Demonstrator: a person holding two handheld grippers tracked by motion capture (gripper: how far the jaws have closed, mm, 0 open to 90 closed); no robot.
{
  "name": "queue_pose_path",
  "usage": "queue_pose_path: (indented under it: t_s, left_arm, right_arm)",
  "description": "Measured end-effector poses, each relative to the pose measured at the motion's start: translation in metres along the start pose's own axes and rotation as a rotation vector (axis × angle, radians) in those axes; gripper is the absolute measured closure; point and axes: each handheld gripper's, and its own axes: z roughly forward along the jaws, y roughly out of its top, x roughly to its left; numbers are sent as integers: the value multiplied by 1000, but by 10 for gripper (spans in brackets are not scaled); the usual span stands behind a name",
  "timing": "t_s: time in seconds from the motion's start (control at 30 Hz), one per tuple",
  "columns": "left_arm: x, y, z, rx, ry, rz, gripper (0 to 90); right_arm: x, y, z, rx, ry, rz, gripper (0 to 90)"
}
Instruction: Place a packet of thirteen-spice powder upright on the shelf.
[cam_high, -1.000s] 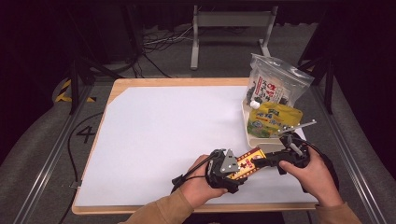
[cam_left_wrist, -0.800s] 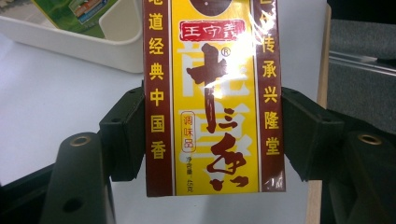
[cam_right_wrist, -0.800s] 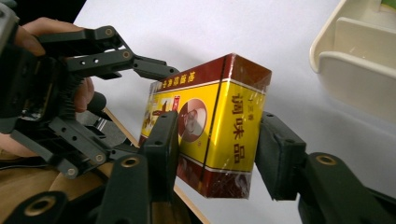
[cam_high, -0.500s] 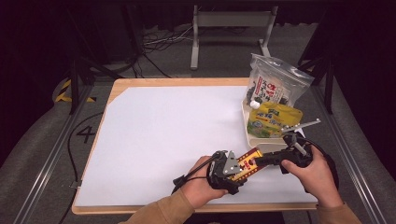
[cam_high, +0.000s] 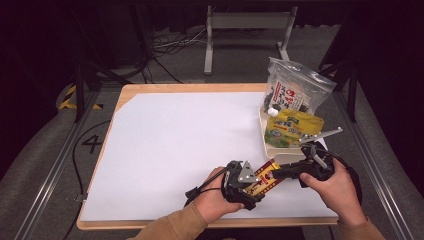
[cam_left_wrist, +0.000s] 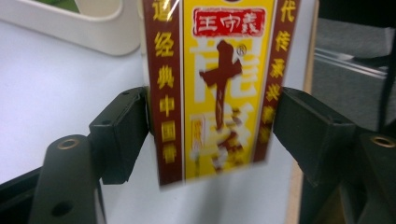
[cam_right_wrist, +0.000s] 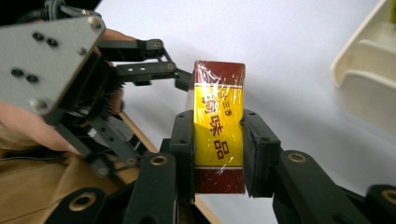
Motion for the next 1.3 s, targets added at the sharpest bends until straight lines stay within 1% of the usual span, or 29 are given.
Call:
queue_pose_path:
  t_s: [0.03, 0.1, 0.13, 0.17, 0.2, 0.23, 0.27, 0.33, 0.37, 0.4, 0.43, 0.47, 0.53, 0.57, 0.6, 0.7, 0.8, 0.9, 0.93, 0.97, 1.03, 1.1, 1.13, 1.23, 1.27, 1.3]
  left_arm:
    - [2, 0, -3, 3, 1, -3, 244]
    - [4, -1, -5, 3, 0, -7, 241]
    - [5, -1, -7, 14, 2, -13, 234]
    - [6, -1, -8, 14, 5, -12, 232]
    - [8, -2, -10, 14, 3, -20, 232]
    - [9, -3, -11, 12, 4, -23, 232]
    - [11, -4, -14, 12, 6, -29, 239]
    - [18, -8, -21, 19, 17, -45, 240]
    - [18, -8, -21, 19, 17, -45, 240]
    - [20, -10, -24, 19, 20, -49, 240]
    - [23, -13, -27, 17, 23, -63, 240]
    - [26, -15, -30, 15, 30, -63, 240]
    - [33, -20, -38, 17, 48, -80, 240]
    - [36, -22, -41, 10, 53, -94, 240]
    - [36, -22, -41, 10, 53, -94, 241]
    - [42, -28, -49, 3, 73, -127, 244]
    - [48, -36, -58, 7, 91, -160, 240]
    - [55, -47, -70, 6, 114, -197, 238]
    - [55, -47, -70, 6, 114, -197, 235]
    - [57, -49, -73, 1, 119, -209, 235]
    - [62, -57, -80, 6, 125, -217, 216]
    - [64, -59, -82, 7, 130, -221, 214]
    - [66, -61, -84, 6, 132, -235, 212]
    - [71, -68, -91, 8, 141, -255, 201]
    - [73, -70, -92, 12, 143, -255, 192]
    - [75, -72, -94, 16, 142, -251, 169]
  right_arm:
    - [0, 1, -3, 0, -42, -19, 694]
    - [0, 1, -4, -2, -40, -26, 694]
    - [0, 1, -6, -6, -34, -35, 693]
    - [1, 1, -7, -7, -36, -48, 693]
    - [2, 3, -10, -8, -47, -76, 693]
    - [2, 3, -10, -8, -47, -76, 693]
    - [5, 5, -14, -14, -64, -116, 693]
    - [8, 7, -19, -21, -91, -161, 693]
    - [8, 7, -19, -21, -91, -161, 693]
    - [9, 9, -21, -17, -99, -176, 693]
    - [10, 10, -23, -12, -103, -189, 693]
    - [11, 12, -27, -9, -106, -201, 692]
    - [13, 16, -31, -2, -110, -218, 692]
    - [14, 19, -34, 10, -120, -240, 692]
    - [14, 19, -34, 10, -120, -240, 692]
    - [16, 25, -38, 30, -145, -275, 692]
    - [17, 31, -42, 52, -172, -305, 692]
    - [18, 39, -46, 76, -181, -346, 692]
    - [18, 39, -46, 76, -181, -346, 692]
    - [18, 42, -48, 87, -178, -361, 692]
    - [20, 51, -52, 107, -188, -389, 692]
    - [21, 53, -53, 113, -184, -394, 692]
    - [21, 56, -54, 121, -179, -403, 692]
    - [22, 63, -56, 139, -185, -422, 691]
    - [22, 66, -57, 149, -189, -433, 691]
    - [22, 70, -57, 163, -197, -454, 691]
